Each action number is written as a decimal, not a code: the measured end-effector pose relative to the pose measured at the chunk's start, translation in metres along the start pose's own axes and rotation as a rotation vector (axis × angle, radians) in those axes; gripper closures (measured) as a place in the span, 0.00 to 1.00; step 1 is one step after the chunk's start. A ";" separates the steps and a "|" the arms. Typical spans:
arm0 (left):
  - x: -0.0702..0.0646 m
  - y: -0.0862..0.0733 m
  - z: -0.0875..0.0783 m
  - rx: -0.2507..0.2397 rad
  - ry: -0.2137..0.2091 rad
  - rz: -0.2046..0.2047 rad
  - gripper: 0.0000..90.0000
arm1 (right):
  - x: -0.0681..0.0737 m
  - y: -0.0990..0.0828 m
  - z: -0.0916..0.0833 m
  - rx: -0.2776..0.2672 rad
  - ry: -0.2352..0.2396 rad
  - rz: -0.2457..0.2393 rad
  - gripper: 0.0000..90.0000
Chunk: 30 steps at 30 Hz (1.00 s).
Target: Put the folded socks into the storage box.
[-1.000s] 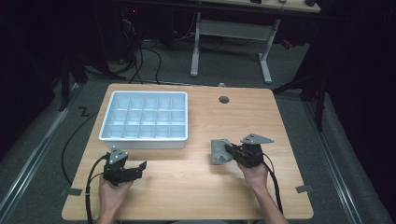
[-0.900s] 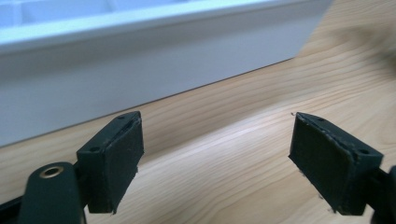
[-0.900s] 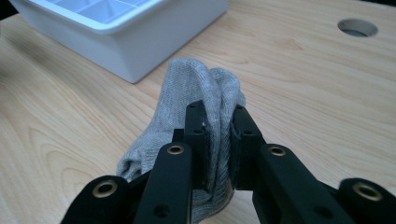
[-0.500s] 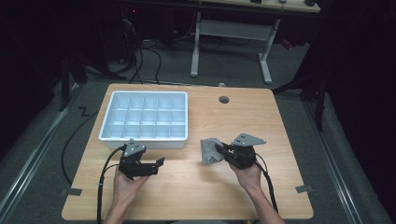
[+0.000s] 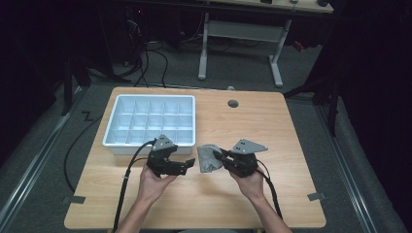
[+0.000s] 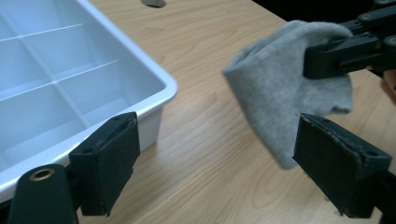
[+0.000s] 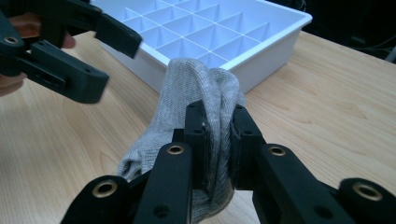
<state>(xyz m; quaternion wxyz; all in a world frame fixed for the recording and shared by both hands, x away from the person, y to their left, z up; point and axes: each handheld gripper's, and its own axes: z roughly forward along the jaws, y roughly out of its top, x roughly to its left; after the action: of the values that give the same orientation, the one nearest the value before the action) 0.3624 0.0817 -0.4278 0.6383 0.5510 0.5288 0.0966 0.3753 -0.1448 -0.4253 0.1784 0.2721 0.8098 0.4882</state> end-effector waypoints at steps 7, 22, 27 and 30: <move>-0.010 -0.001 0.012 0.039 -0.042 -0.013 0.17 | 0.009 0.008 -0.001 -0.027 0.033 -0.029 0.89; -0.016 0.001 0.007 0.042 -0.133 -0.006 0.43 | 0.016 0.011 0.001 -0.049 0.102 -0.061 0.89; -0.017 0.000 0.002 0.034 -0.156 0.034 0.61 | 0.015 0.010 0.003 -0.043 0.116 -0.063 0.89; -0.017 0.001 0.000 0.034 -0.164 0.044 0.67 | 0.013 0.010 0.004 -0.040 0.124 -0.058 0.89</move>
<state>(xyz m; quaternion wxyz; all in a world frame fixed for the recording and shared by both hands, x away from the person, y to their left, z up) 0.3556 0.0696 -0.4176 0.6678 0.5792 0.4641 0.0561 0.3700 -0.1301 -0.4188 0.1475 0.2141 0.8170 0.5148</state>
